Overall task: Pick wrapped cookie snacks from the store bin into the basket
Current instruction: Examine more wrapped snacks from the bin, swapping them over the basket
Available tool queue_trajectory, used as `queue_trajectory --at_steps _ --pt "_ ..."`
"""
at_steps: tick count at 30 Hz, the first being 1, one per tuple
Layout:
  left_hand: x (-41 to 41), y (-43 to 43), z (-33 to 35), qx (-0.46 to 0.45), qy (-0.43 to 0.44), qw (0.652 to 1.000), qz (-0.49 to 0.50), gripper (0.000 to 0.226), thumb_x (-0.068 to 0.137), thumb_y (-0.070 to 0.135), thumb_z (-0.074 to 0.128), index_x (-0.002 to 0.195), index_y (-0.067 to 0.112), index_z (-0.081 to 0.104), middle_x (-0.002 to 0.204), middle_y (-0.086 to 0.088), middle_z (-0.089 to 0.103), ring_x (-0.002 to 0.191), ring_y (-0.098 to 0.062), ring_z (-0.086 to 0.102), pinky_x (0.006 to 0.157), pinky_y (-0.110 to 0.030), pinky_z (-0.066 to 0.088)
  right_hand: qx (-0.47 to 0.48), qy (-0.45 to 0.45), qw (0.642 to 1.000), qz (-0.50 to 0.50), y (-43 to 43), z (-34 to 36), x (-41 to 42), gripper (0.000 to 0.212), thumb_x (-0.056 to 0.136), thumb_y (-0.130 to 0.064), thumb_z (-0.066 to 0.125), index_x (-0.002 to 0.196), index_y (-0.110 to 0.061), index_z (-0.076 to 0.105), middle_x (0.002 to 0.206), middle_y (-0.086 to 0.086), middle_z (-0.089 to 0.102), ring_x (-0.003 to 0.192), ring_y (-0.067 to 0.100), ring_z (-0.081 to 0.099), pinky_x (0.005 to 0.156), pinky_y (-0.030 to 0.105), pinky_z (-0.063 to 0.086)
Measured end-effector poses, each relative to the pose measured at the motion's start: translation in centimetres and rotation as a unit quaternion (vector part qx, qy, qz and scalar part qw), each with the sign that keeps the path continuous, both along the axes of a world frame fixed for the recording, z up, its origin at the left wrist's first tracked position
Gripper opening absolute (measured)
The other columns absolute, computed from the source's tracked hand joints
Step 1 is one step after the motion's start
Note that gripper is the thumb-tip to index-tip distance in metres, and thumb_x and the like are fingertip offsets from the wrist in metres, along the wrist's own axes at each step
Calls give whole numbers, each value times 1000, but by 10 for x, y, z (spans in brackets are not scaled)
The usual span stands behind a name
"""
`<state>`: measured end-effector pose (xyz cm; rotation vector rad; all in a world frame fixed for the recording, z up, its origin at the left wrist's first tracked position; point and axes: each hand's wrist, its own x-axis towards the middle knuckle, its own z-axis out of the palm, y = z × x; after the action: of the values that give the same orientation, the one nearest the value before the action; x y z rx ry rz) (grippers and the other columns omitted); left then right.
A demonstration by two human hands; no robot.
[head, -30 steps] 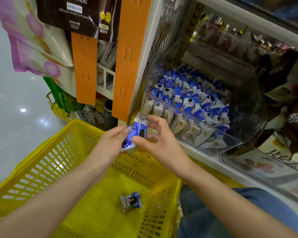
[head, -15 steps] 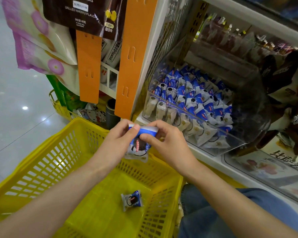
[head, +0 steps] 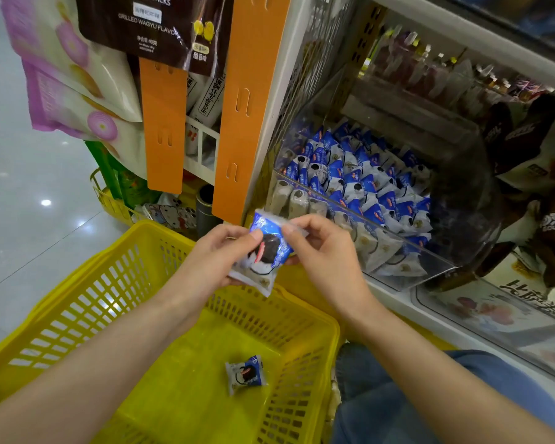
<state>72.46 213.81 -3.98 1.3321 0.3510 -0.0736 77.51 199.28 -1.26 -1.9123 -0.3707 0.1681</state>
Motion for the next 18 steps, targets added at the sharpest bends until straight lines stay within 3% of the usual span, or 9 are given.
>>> queue_trajectory --at_steps 5,11,14,16,18 --pt "0 -1 0 -61 -21 996 67 21 79 12 68 99 10 61 84 -6 74 73 -13 70 63 -20 56 118 112 986 -25 1 4 4 9 91 -5 53 84 -11 55 83 6 64 66 4 65 58 15 54" --pt "1 6 -1 5 -85 984 154 8 84 20 63 90 15 65 85 -1 73 81 -9 70 70 -21 56 15 194 979 62 4 1 -3 27 85 4 60 106 -6 46 92 14 67 66 9 63 57 18 54" --pt "-1 5 -1 26 -94 984 147 11 89 19 57 88 13 66 86 0 74 85 -11 69 74 -23 57 -73 162 978 110 3 0 -5 37 81 -4 67 113 -8 49 93 3 66 68 1 62 65 17 53" --pt "-2 5 0 48 -107 984 137 11 89 17 58 85 11 66 86 0 73 84 -12 69 74 -22 56 -124 106 979 124 2 -2 -5 48 79 -16 71 121 -14 47 101 -8 61 85 -2 60 78 16 50" --pt "-3 5 3 77 -121 982 119 11 88 16 59 82 9 65 84 -2 73 80 -13 67 72 -22 56 -123 58 984 113 1 -3 -6 46 81 -28 68 121 -23 46 108 -15 57 99 0 58 87 20 49"
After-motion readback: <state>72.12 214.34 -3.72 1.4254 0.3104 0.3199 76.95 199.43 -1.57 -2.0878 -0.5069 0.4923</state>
